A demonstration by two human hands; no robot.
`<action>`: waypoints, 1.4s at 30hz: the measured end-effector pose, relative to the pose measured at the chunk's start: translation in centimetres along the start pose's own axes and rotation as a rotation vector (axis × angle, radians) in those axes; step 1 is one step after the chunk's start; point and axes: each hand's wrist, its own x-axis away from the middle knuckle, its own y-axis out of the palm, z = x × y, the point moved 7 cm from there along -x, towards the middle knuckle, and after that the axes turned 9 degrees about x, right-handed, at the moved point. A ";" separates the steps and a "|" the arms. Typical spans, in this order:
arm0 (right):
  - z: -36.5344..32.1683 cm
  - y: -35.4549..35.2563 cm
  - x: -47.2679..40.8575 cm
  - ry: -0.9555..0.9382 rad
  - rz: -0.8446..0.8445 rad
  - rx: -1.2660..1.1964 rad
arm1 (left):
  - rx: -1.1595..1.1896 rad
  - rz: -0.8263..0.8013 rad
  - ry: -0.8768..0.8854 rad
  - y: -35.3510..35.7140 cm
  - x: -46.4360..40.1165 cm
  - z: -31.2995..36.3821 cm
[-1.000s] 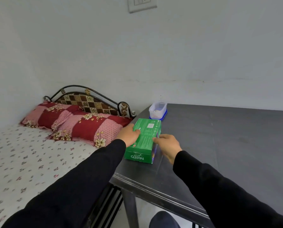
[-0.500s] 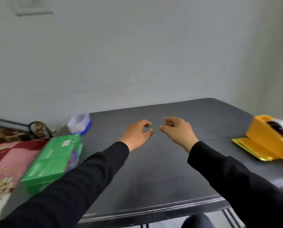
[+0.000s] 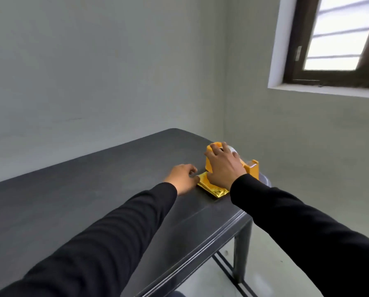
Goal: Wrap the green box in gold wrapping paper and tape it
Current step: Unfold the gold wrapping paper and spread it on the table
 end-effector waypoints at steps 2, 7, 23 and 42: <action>1.9 1.1 -0.6 0.018 -0.068 0.075 | -0.068 -0.024 0.000 1.6 -1.7 0.8; 4.8 1.9 -2.7 0.025 -0.093 0.025 | -0.182 -0.067 -0.023 4.3 -3.9 1.7; 4.6 -0.2 -3.5 0.117 -0.057 -0.273 | -0.242 0.145 -0.052 0.9 -4.2 0.5; -20.5 -5.2 -1.0 -0.120 -0.122 -0.394 | -0.148 0.774 -0.082 -30.9 20.8 -13.3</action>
